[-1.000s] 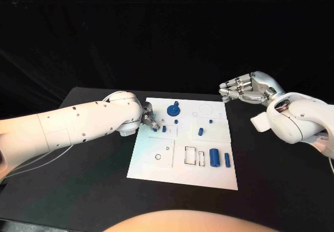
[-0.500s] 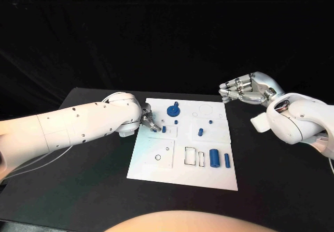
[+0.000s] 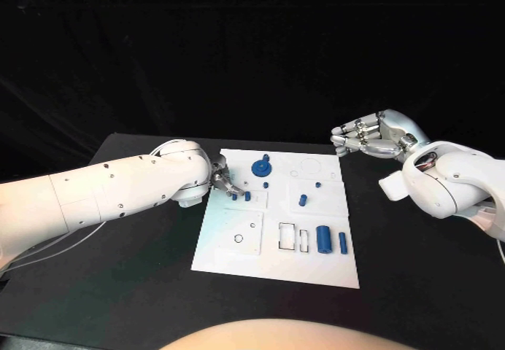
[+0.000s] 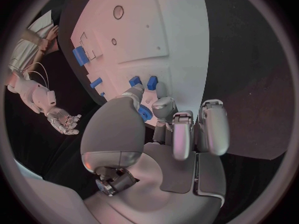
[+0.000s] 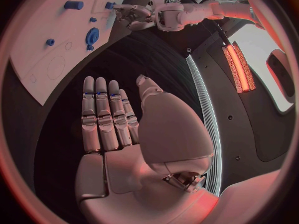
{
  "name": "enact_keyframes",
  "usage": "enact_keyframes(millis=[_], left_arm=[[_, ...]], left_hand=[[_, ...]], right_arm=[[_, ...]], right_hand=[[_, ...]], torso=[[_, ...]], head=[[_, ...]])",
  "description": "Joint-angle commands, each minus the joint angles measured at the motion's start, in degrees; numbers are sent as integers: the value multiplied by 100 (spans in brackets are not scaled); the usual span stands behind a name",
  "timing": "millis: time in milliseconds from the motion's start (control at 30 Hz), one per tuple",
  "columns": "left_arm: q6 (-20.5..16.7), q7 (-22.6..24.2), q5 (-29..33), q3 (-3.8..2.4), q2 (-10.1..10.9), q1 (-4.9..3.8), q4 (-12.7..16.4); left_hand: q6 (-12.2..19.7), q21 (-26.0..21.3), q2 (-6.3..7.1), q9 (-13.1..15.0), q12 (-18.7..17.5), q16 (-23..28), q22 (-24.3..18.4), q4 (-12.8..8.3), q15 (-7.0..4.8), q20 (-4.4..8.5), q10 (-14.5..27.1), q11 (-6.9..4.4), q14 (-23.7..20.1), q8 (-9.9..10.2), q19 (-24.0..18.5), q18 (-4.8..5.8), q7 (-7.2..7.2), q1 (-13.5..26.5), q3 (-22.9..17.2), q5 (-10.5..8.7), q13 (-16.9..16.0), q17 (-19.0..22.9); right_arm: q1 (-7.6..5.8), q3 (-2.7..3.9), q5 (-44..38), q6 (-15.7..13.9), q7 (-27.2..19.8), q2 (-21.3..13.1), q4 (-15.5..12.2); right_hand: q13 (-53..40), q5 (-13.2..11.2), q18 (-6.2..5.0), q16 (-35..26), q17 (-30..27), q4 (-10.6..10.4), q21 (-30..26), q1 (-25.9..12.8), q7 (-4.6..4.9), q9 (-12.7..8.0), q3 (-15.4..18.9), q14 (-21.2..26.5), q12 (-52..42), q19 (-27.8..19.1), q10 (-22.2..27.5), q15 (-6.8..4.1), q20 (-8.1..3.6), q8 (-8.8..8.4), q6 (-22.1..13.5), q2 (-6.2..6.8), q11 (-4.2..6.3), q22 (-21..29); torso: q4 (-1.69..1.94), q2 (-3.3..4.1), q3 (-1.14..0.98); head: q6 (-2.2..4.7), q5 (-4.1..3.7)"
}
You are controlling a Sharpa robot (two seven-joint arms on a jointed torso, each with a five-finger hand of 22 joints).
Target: Assemble the parts on the task board
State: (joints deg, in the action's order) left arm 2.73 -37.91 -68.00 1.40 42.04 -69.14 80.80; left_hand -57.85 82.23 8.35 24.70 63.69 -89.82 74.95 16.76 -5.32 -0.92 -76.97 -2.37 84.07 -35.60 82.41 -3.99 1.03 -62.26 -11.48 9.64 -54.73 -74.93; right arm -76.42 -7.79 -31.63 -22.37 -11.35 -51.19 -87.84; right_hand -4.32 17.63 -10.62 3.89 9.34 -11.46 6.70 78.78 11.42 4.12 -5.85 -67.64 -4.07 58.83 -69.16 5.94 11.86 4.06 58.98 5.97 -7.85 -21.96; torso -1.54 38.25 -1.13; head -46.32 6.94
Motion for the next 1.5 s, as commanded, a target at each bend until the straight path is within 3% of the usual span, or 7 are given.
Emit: enact_keyframes(millis=[33, 467, 567, 633, 700, 867, 1500], left_arm=[[-486, 72, 128, -35, 41, -2, 68], [-1221, 501, 301, -163, 158, -21, 281], [-1476, 1346, 416, -153, 94, -22, 304], [-1686, 1893, 378, -130, 32, -22, 305], [-1953, 2430, 266, -94, -53, -20, 277], [-2259, 3108, -259, -20, -273, -4, 118], [-1264, 2944, -1930, 36, -802, 139, -517]], left_hand=[[18, -35, -18, -44, -48, -18, 116, 0, -4, -14, 52, 4, 593, -30, -29, 69, 49, 83, 192, 9, 51, -1507], [454, -651, -231, -280, -1066, 41, -774, -19, 126, -80, 879, 163, 567, -4, -562, -126, 227, -185, 908, 25, 1322, -1437], [938, -1515, -370, -398, -1474, 1022, -1897, -260, 296, -201, 1591, 363, 29, 136, -1316, -355, 446, -1221, 645, 45, 1698, -349], [1084, -989, -348, -509, -1533, 1430, -1077, -378, 370, -280, 1882, 446, -234, 268, -908, -158, 526, -1757, 427, 47, 1739, 84], [1156, -2792, -226, -677, -1977, 2722, -3343, -387, 498, -381, 2389, 588, -1167, 484, -2602, -619, 665, -2134, 243, 47, 2028, 1322], [1153, -3512, 112, -1056, -2888, 4104, -3813, -305, 635, -573, 2606, 767, -1974, 979, -2692, -650, 737, -2594, 28, 39, 2904, 2748], [337, -2639, 241, -1619, -4158, 2155, -2967, -336, 652, -534, 2239, 785, -687, 1975, -1582, -518, 630, -2769, 60, 37, 4313, 1738]], right_arm=[[5, 0, -16, 48, 1, -1, -6], [10, 0, -33, 24, 42, 0, 10], [13, 0, -34, 23, 37, 5, 10], [15, 0, -34, 25, 28, 8, 9], [16, 0, -35, 22, 22, 8, 6], [22, 0, -38, 37, 14, 12, -4], [38, 0, -56, 53, 13, -2, -35]], right_hand=[[7, 22, 19, -36, -6, 21, -33, -58, 13, 4, 29, 44, 0, -12, 46, 2, 36, -17, -42, 13, -12, 8], [-2, 162, 15, -26, -51, 39, -66, -173, 22, 7, 147, 72, -12, -12, 60, 15, 53, -10, -60, 26, -24, 88], [-2, 186, 15, -26, -56, 50, -70, -169, 22, 7, 151, 75, -12, -12, 64, 15, 54, -10, -63, 17, -23, 98], [-2, 194, 15, -26, -58, 57, -71, -163, 21, 7, 151, 76, -11, -12, 67, 15, 55, -10, -64, 13, -23, 102], [-2, 198, 15, -26, -60, 61, -72, -159, 21, 7, 151, 77, -11, -12, 69, 15, 55, -10, -65, 12, -23, 105], [-1, 209, 15, -26, -66, 84, -77, -140, 21, 7, 151, 81, -9, -12, 78, 16, 56, -10, -69, 3, -24, 117], [-1, 213, 14, -26, -69, 96, -79, -129, 21, 8, 149, 83, -8, -11, 80, 17, 57, -10, -70, -2, -23, 122]], torso=[[4, -3, -3], [4, 5, 1], [3, 1, -2], [5, -2, -1], [10, 1, 4], [-3, -2, 3], [-2, 2, -3]], head=[[6, -7], [39, -56], [57, -92], [67, -106], [77, -127], [109, -166], [111, -199]])
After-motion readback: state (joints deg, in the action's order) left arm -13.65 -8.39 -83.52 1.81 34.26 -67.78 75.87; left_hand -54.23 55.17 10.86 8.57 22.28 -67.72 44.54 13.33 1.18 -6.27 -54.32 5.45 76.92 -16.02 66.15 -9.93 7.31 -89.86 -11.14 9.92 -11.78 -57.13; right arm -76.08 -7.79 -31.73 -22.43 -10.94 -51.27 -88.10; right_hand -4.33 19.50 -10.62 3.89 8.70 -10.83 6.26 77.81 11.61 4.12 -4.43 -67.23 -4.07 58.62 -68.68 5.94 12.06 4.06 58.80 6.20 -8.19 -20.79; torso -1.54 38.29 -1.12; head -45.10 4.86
